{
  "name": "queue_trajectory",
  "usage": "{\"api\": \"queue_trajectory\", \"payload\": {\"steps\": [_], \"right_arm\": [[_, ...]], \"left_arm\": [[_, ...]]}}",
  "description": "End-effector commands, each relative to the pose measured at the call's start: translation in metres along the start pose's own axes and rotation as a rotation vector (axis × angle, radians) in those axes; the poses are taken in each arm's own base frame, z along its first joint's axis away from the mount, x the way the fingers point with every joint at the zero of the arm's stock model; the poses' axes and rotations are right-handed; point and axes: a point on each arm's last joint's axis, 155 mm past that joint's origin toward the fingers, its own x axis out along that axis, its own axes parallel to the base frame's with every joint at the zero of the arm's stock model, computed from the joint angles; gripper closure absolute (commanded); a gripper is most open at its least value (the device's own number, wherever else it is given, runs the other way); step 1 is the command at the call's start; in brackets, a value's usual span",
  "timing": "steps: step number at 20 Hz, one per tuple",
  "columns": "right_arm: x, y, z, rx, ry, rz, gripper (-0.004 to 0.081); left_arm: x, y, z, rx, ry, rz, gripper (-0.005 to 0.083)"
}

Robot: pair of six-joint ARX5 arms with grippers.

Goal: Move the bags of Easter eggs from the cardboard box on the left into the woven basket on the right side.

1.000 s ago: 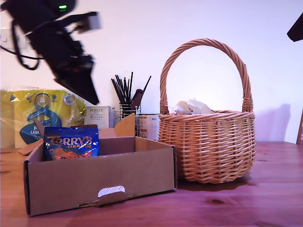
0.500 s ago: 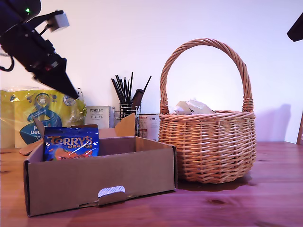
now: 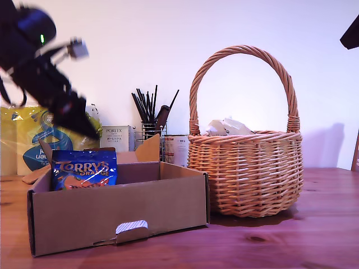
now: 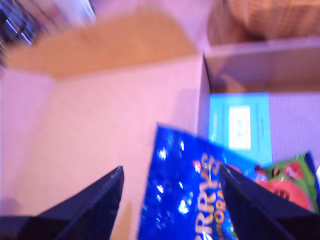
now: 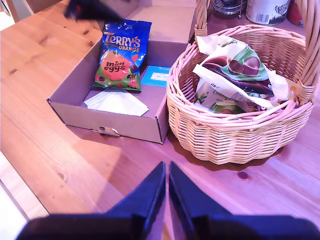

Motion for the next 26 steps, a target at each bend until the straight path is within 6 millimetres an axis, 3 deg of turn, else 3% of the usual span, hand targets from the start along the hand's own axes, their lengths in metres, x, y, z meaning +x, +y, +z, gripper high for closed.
{"api": "queue_trajectory", "payload": {"steps": [1,6,10,18,26], "right_arm": [[-0.001,0.0,0.003,-0.007,-0.01,-0.001,0.0782],[-0.001,0.0,0.004,-0.008,-0.012,-0.001,0.0782],[-0.002,0.0,0.004,-0.008,-0.013,-0.001,0.0782],[-0.002,0.0,0.004,-0.008,-0.013,0.0,0.0782],[-0.002,0.0,0.004,-0.008,-0.013,0.0,0.0782]], "left_arm": [[0.007,-0.001,-0.008,-0.005,0.013,-0.01,0.021],[0.009,0.001,-0.018,-0.027,0.034,-0.016,0.021],[0.018,0.002,-0.038,-0.052,0.092,-0.016,0.021],[0.017,-0.008,-0.05,-0.087,0.136,-0.054,0.0246],[0.011,-0.04,-0.034,-0.102,0.155,-0.19,0.0279]]}}
